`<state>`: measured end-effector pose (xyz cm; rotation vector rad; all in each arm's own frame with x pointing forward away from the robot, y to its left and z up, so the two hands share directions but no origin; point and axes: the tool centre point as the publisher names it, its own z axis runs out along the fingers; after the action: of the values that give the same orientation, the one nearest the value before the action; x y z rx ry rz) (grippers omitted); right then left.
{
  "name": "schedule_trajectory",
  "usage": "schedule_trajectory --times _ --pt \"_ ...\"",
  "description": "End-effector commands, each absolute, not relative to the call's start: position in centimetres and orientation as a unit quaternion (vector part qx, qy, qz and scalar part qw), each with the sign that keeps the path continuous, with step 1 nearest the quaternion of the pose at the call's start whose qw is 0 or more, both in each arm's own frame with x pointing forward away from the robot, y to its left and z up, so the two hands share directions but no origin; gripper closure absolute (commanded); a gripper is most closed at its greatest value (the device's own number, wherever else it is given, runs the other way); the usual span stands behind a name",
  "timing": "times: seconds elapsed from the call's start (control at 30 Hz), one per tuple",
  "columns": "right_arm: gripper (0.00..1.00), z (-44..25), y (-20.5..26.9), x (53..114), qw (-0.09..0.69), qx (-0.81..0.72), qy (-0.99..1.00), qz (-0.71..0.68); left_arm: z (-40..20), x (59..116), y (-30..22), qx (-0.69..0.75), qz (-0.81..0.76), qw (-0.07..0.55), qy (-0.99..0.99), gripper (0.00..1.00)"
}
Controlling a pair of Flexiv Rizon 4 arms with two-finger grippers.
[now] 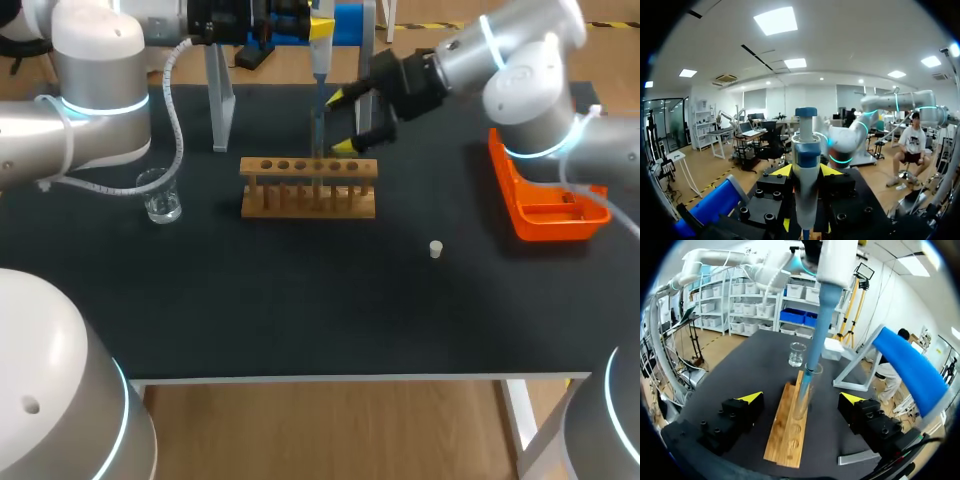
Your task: Invert the test tube, pick up the pipette, mount the tip to pipette, aspirate from beaker and dispense into the tube, eject the tip, return the pipette, and cap with the stopper.
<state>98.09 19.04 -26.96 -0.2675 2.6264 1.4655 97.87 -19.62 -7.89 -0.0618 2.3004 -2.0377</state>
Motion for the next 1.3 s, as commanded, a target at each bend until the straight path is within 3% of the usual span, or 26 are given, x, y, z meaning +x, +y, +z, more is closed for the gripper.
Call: schedule_trajectory --times 0.03,0.5,1.3 --pt "0.00 -24.3 15.7 96.5 0.079 -0.090 0.864 0.490 -7.9 97.8 -19.6 -0.020 -0.664 0.035 0.747 1.00" --pt "0.00 -14.0 11.6 96.2 0.173 -0.075 0.814 0.550 -7.9 97.8 -19.6 -0.020 -0.664 0.035 0.747 1.00" --pt "0.00 -11.4 10.7 96.4 0.183 -0.049 0.819 0.542 -7.9 97.8 -19.6 -0.020 -0.664 0.035 0.747 1.00"
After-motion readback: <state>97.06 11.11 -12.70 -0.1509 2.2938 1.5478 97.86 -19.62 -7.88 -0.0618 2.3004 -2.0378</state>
